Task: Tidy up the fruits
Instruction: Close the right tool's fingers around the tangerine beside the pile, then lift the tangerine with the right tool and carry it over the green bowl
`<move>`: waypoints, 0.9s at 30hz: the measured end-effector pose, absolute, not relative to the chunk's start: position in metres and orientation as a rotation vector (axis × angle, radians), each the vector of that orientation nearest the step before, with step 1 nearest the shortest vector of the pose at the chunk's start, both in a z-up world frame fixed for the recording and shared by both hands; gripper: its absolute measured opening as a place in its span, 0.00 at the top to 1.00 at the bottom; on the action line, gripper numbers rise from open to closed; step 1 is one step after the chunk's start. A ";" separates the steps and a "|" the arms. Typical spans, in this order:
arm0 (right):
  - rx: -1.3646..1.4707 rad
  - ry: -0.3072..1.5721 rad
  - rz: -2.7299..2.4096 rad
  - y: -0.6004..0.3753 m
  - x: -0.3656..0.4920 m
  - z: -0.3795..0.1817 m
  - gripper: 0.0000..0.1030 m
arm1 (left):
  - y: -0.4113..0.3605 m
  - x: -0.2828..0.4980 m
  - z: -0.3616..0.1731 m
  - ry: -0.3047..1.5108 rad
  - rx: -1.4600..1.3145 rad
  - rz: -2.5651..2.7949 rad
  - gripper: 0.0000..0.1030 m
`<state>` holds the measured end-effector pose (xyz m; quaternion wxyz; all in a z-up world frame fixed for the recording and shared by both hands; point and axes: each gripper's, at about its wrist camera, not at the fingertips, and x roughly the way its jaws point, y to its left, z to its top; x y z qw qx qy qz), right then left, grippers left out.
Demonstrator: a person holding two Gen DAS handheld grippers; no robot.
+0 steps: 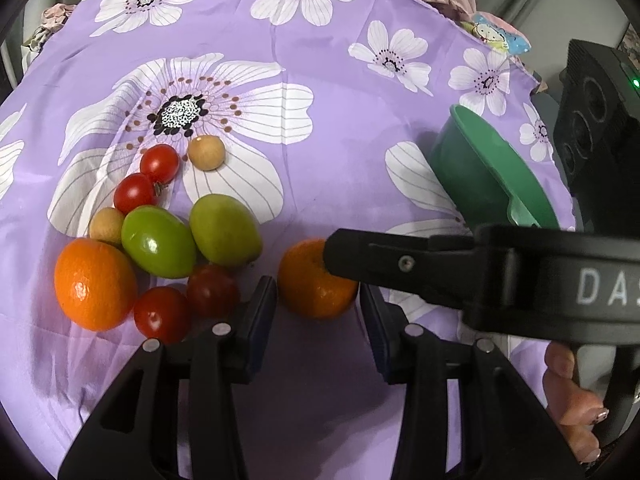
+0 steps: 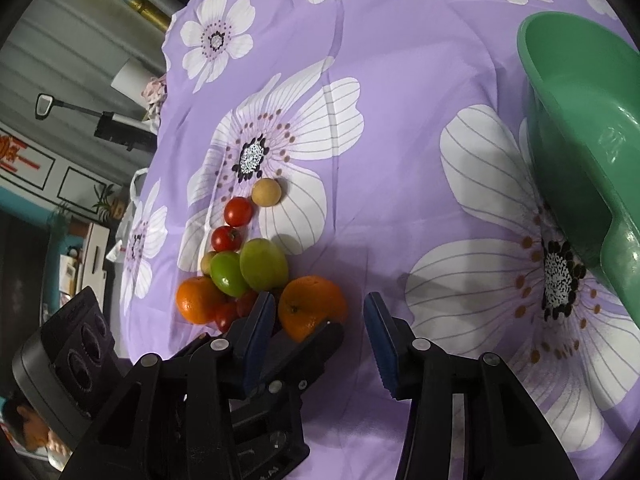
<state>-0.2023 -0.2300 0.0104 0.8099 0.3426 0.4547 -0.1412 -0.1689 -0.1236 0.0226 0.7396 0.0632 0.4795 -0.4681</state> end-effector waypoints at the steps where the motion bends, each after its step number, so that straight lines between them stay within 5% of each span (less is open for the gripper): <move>1: 0.731 0.976 -0.300 -0.230 -0.202 0.010 0.54 | -0.123 -0.169 0.023 1.053 0.138 -1.028 0.58; 17: 0.746 1.014 -0.277 -0.227 -0.195 -0.001 0.58 | -0.120 -0.168 0.018 1.114 0.106 -1.043 0.62; 27: 0.713 0.943 -0.263 -0.224 -0.204 0.021 0.62 | -0.117 -0.177 0.043 1.003 0.096 -1.049 0.65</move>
